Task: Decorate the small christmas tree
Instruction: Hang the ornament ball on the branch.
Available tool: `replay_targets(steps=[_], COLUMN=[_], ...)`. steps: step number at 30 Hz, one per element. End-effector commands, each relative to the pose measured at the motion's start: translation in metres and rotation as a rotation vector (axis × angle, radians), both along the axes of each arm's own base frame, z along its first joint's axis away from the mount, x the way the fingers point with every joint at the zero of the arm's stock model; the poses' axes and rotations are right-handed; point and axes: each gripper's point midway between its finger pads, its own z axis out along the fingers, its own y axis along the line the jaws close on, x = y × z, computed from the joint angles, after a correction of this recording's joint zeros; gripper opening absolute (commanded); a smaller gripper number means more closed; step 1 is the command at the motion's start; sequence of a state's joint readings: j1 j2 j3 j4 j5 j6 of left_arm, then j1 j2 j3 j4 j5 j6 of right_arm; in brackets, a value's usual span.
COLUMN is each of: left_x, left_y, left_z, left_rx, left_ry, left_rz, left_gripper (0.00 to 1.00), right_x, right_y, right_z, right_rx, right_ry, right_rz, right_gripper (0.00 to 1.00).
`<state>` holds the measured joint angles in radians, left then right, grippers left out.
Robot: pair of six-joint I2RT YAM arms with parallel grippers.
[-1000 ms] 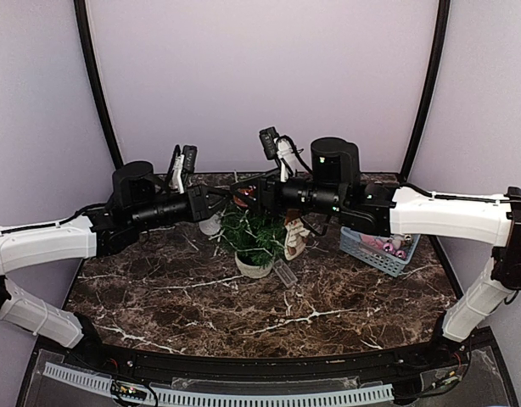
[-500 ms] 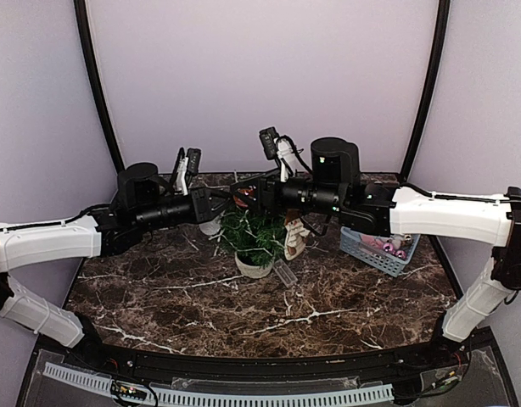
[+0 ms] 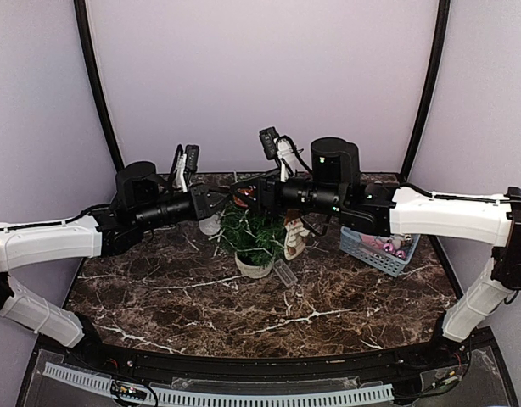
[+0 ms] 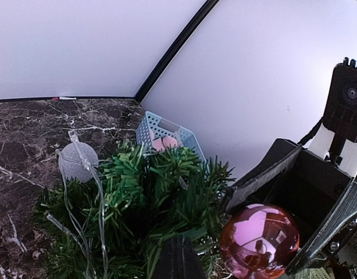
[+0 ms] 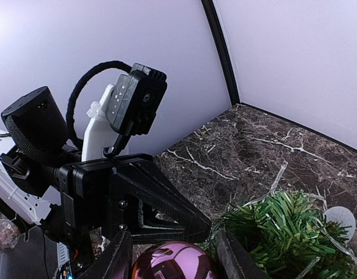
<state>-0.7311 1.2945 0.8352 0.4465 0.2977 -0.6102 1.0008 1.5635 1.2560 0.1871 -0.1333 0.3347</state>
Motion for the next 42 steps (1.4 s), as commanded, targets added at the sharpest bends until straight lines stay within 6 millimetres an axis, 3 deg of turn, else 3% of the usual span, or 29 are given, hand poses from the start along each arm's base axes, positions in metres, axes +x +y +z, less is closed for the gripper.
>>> replay_targets(steps=[1, 9, 21, 35, 42], left_x=[-0.004, -0.002, -0.003, -0.012, -0.01], left_y=[0.007, 0.016, 0.017, 0.019, 0.02], left_z=[0.016, 0.001, -0.003, 0.028, 0.017], left_rx=[-0.039, 0.004, -0.002, -0.064, -0.041], left_ry=[-0.047, -0.023, -0.038, -0.123, -0.1], left_rz=[0.012, 0.058, 0.054, 0.03, 0.042], left_gripper=[0.0, 0.0, 0.0, 0.0, 0.0], right_x=[0.001, -0.002, -0.001, -0.011, -0.011], right_y=[-0.004, -0.006, -0.007, -0.002, -0.001], right_z=[0.018, 0.022, 0.017, 0.038, 0.039], right_rx=[0.048, 0.05, 0.027, 0.035, 0.033], right_ry=[-0.031, -0.03, -0.026, -0.063, -0.068], right_rz=[-0.011, -0.003, -0.012, 0.003, -0.003], right_gripper=[0.42, 0.42, 0.42, 0.42, 0.42])
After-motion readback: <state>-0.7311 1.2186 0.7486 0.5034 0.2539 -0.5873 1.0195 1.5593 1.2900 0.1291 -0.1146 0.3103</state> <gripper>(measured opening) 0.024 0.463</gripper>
